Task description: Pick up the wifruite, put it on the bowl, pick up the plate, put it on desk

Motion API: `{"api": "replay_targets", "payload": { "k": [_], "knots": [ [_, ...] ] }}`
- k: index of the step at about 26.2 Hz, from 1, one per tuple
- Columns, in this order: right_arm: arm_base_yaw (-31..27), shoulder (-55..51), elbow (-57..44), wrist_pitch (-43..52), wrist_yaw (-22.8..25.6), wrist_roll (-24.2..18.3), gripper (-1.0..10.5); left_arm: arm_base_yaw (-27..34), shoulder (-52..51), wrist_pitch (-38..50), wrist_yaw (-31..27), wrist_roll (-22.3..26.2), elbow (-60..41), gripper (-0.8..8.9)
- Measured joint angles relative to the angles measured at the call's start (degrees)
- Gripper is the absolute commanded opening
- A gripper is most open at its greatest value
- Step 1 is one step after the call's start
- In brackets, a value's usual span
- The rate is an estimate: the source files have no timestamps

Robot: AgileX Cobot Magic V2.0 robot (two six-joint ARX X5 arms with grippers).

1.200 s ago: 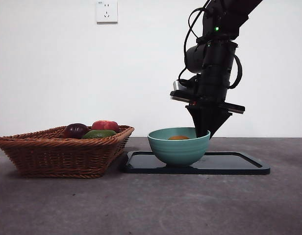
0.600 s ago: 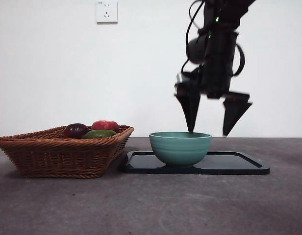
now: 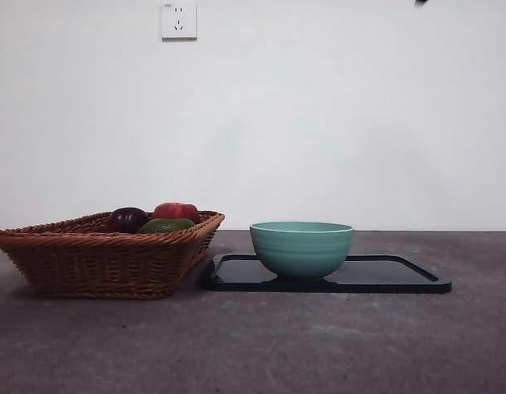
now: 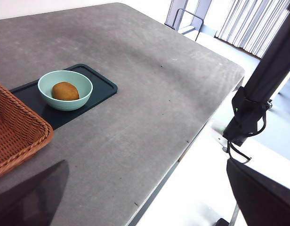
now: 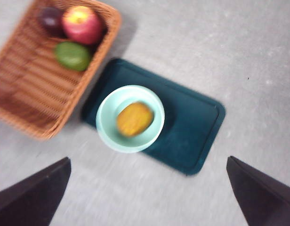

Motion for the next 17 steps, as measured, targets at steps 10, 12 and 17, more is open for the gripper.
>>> {"api": "replay_targets", "payload": {
  "k": [10,12,17],
  "knots": [
    [3.08,-40.57,-32.81,0.37,-0.11,0.02,6.2,0.00,0.00,0.00,0.00,0.00,0.00,5.63],
    [3.08,-48.41,-38.60,0.44,-0.13,0.33,6.2,0.00,0.00,0.02,0.00,-0.02,0.00,5.63],
    [3.08,-63.01,-49.37,0.44,-1.73,2.05,6.2,0.00,0.00,0.70,0.00,-0.04,0.00,5.63]
  ]
}}
